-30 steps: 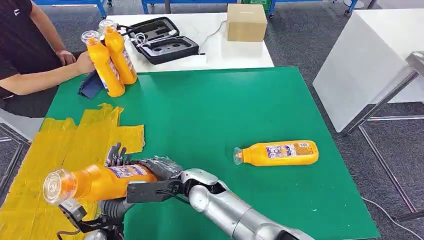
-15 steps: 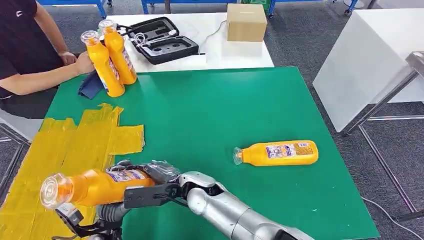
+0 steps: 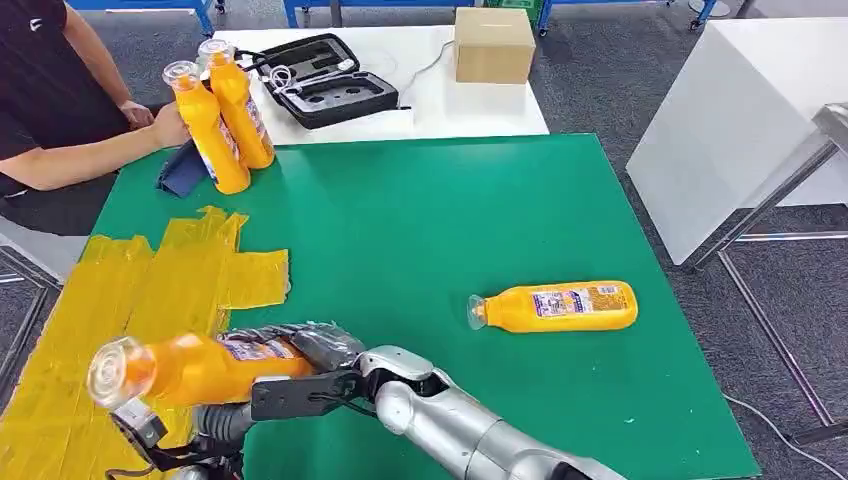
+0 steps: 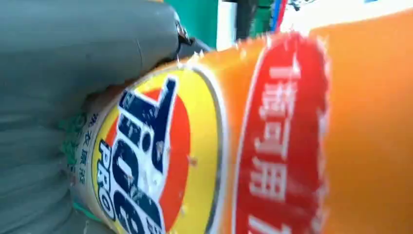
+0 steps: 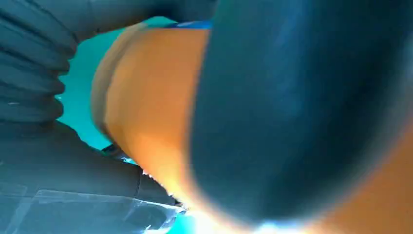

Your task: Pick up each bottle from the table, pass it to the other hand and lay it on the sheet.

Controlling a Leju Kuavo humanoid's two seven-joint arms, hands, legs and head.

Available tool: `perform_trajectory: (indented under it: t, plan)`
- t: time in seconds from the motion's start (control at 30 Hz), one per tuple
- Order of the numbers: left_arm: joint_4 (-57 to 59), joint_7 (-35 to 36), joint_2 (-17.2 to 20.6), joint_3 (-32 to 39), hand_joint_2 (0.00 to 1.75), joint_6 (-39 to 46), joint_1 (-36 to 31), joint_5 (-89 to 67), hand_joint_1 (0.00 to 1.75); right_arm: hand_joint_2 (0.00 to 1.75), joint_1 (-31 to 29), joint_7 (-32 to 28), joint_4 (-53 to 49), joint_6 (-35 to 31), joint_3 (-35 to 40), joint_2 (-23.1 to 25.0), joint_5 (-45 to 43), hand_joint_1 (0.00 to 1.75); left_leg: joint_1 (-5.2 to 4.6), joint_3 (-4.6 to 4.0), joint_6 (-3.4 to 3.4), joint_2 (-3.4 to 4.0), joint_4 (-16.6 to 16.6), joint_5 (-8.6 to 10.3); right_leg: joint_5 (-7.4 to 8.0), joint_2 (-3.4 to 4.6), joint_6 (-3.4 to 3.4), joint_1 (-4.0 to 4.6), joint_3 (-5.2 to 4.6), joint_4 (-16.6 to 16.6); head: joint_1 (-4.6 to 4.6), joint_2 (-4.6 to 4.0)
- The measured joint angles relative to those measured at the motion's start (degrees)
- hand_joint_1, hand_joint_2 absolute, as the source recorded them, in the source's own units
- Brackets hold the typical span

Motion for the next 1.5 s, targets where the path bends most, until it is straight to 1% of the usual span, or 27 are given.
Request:
perform_trajectory:
  t: [0.03,0.13,0.17,0.2,0.23,0.33,0.37,0.43,0.53,0.57,0.63,0.7,0.77,0.83,1.03,1.23,1.27,1.3,1.5]
  plan:
    - [-0.7,-0.2,-0.2,-0.1,1.75,3.8,0.0,-3.8,1.75,0.00,0.7,0.3,-0.8,-0.6,-0.3,-0.4,0.1,0.00,0.00,0.00,0.00,0.00,0.0,0.00,0.00,0.00,0.00,0.00,0.00,0.0,0.00,0.00]
    - [-3.5,0.5,-0.9,-0.8,1.75,21.9,-0.6,-20.7,1.75,0.00,3.1,1.0,-5.8,-1.9,-2.7,-2.7,0.9,0.00,-0.01,-0.02,0.00,-0.04,0.0,0.00,0.00,-0.04,0.00,-0.02,0.01,0.0,0.04,0.00]
    - [-4.1,0.9,-0.9,-1.1,1.75,25.7,-0.7,-24.4,1.75,0.00,4.0,1.0,-7.8,-1.8,-3.5,-3.3,1.1,0.00,-0.03,-0.03,0.00,-0.04,0.0,0.00,0.00,-0.04,0.00,-0.03,0.01,0.0,-0.02,0.00]
    - [-4.9,1.4,-0.9,-1.4,1.75,28.6,-0.7,-26.7,1.75,0.00,4.8,1.0,-10.1,-1.6,-4.5,-4.2,1.3,0.00,-0.03,-0.03,0.01,-0.04,0.0,0.00,0.00,-0.03,0.00,-0.04,0.00,0.0,0.00,0.00]
    - [-5.4,1.6,-0.9,-1.5,1.75,29.8,-0.8,-27.3,1.75,0.00,5.3,1.0,-11.7,-1.3,-5.3,-4.9,1.5,0.00,-0.03,-0.03,0.01,-0.03,0.0,0.00,0.00,-0.03,0.00,-0.04,0.00,0.0,0.00,0.00]
    - [-6.4,1.8,-0.9,-1.8,1.75,31.0,-0.9,-28.3,1.75,0.00,6.6,1.0,-15.0,-1.1,-6.7,-6.3,1.9,0.00,-0.03,-0.03,0.00,-0.03,0.0,0.00,0.00,-0.03,0.00,-0.04,0.00,0.0,0.00,0.00]
    - [-6.6,2.0,-0.9,-2.0,1.75,32.5,-0.9,-29.9,1.75,0.00,7.0,1.0,-15.8,-1.2,-7.0,-6.6,2.1,0.00,-0.02,-0.02,0.00,-0.03,0.0,0.00,0.00,-0.03,0.00,-0.04,-0.01,0.0,0.00,0.00]
    - [-6.6,3.6,-0.8,-2.3,1.75,39.3,-1.0,-37.3,1.75,0.00,7.9,0.7,-17.9,-1.8,-8.0,-7.4,2.4,0.00,-0.02,-0.02,0.00,-0.04,0.0,0.00,0.00,-0.04,0.00,-0.04,-0.02,0.0,0.00,0.00]
    - [-6.4,9.6,0.0,-3.2,1.75,49.2,-1.2,-52.4,1.75,0.00,9.6,-0.1,-22.8,-1.8,-10.4,-10.6,2.5,0.00,-0.03,-0.02,0.00,-0.06,0.0,0.00,0.00,-0.08,0.00,-0.04,-0.01,0.0,0.00,0.00]
    - [-6.0,12.6,0.4,-3.4,1.75,51.8,-1.6,-58.1,1.75,1.75,10.5,-0.4,-24.8,-1.7,-11.6,-12.0,2.6,0.00,-0.03,-0.03,0.01,-0.08,0.0,0.00,0.00,-0.10,0.00,-0.05,0.01,0.0,0.04,0.00]
    - [-4.4,18.6,1.7,-3.8,1.75,53.9,-2.1,-68.4,1.75,1.75,12.3,-0.8,-28.5,-1.4,-13.9,-14.4,3.4,0.00,-0.11,-0.01,0.01,-0.07,0.0,0.00,0.00,-0.10,0.00,-0.14,-0.03,0.0,0.00,0.00]
    - [-2.8,24.5,2.6,-4.1,1.75,53.8,-2.6,-75.6,1.75,1.75,14.8,-1.2,-32.6,-1.4,-16.7,-17.2,4.8,0.00,-0.12,-0.02,0.01,-0.08,0.0,0.00,0.00,-0.10,0.00,-0.15,-0.01,0.0,0.02,0.00]
    - [-0.9,29.6,3.6,-4.2,1.75,52.5,-3.3,-80.8,1.75,1.75,18.2,-1.4,-36.5,-1.4,-20.0,-19.9,6.1,0.00,-0.18,-0.04,0.02,-0.10,0.0,0.00,0.00,-0.12,0.00,-0.19,-0.02,0.0,0.00,0.00]
    - [1.5,32.7,4.7,-4.2,1.75,51.1,-4.1,-83.8,1.75,1.75,21.4,-2.0,-39.9,-1.4,-23.4,-22.2,6.9,0.00,-0.20,-0.09,0.02,-0.11,0.0,-0.01,0.00,-0.13,0.01,-0.21,-0.03,0.0,0.00,0.00]
    - [8.1,35.8,6.8,-4.1,1.75,48.9,-6.4,-86.0,1.75,1.75,27.8,-2.5,-46.5,-1.2,-30.3,-26.3,7.6,0.00,-0.20,-0.13,0.03,-0.09,0.0,-0.01,0.00,-0.12,0.01,-0.20,-0.12,0.0,0.00,0.00]
    - [12.3,37.0,8.2,-3.3,1.75,48.3,-8.9,-86.0,1.75,1.75,34.6,-3.2,-52.6,-1.2,-36.4,-30.1,8.5,0.00,-0.20,-0.10,0.04,-0.10,0.0,0.00,0.00,-0.13,0.01,-0.20,-0.06,0.0,0.00,0.00]
    - [12.7,37.2,8.3,-3.1,1.75,48.3,-9.1,-86.0,0.19,1.75,35.5,-3.2,-53.3,-1.2,-37.1,-30.6,8.5,0.00,-0.20,-0.09,0.04,-0.10,0.0,0.00,0.00,-0.13,0.01,-0.20,-0.05,0.0,-0.02,0.00]
    - [13.0,37.9,8.5,-2.9,1.75,48.2,-9.4,-86.1,0.00,1.75,36.4,-3.2,-54.1,-1.2,-38.2,-31.1,8.6,0.00,-0.20,-0.08,0.04,-0.10,0.0,0.00,0.00,-0.13,0.01,-0.20,-0.04,0.0,-0.02,0.00]
    - [14.4,43.3,9.9,-3.0,1.75,47.4,-10.8,-86.1,0.00,1.75,39.5,-3.2,-56.8,-0.6,-42.3,-32.4,8.6,0.00,-0.19,0.07,0.04,-0.08,0.0,0.01,0.00,-0.13,0.01,-0.20,0.07,0.0,-0.02,0.00]
